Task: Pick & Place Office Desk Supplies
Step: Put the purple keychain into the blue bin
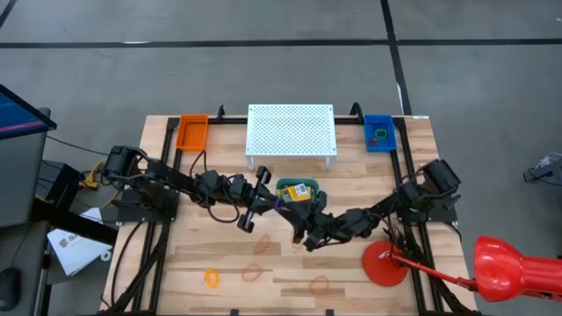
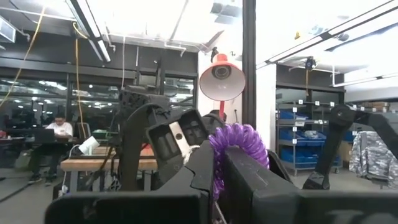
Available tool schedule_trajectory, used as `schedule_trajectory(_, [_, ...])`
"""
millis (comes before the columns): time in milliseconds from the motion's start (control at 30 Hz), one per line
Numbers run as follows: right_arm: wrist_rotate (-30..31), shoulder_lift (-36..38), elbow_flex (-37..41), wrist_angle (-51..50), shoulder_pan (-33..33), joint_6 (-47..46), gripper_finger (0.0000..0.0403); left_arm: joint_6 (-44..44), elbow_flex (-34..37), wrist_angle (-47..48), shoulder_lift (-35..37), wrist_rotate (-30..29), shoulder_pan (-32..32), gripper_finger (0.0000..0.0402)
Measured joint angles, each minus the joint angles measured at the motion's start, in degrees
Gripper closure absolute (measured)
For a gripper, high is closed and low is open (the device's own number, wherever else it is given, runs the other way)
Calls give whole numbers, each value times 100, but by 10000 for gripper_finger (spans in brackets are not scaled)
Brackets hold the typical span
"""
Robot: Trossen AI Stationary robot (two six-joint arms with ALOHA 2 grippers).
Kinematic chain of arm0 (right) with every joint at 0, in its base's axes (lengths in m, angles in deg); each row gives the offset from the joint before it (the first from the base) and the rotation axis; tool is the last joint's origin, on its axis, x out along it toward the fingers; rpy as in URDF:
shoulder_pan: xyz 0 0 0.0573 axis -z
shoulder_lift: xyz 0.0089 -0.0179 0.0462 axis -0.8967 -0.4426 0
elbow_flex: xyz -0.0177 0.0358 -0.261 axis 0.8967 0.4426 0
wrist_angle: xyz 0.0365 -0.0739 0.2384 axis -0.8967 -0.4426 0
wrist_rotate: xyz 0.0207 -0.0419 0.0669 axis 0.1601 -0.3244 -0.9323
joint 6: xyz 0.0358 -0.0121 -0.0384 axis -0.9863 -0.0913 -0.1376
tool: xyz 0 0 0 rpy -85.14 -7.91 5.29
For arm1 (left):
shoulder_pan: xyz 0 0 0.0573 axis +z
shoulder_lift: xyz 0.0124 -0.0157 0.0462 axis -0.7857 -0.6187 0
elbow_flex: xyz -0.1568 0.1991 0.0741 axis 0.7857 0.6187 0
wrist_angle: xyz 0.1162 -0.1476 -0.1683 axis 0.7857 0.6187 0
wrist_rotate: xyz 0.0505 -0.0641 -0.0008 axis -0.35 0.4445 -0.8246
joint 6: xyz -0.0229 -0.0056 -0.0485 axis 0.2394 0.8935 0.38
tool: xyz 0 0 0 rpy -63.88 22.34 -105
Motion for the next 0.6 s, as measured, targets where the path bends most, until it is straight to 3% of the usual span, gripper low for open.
schedule_trajectory(600, [-82,7,-146,-105,-44,18,289,19,-122,-22,0,-176,-81,391])
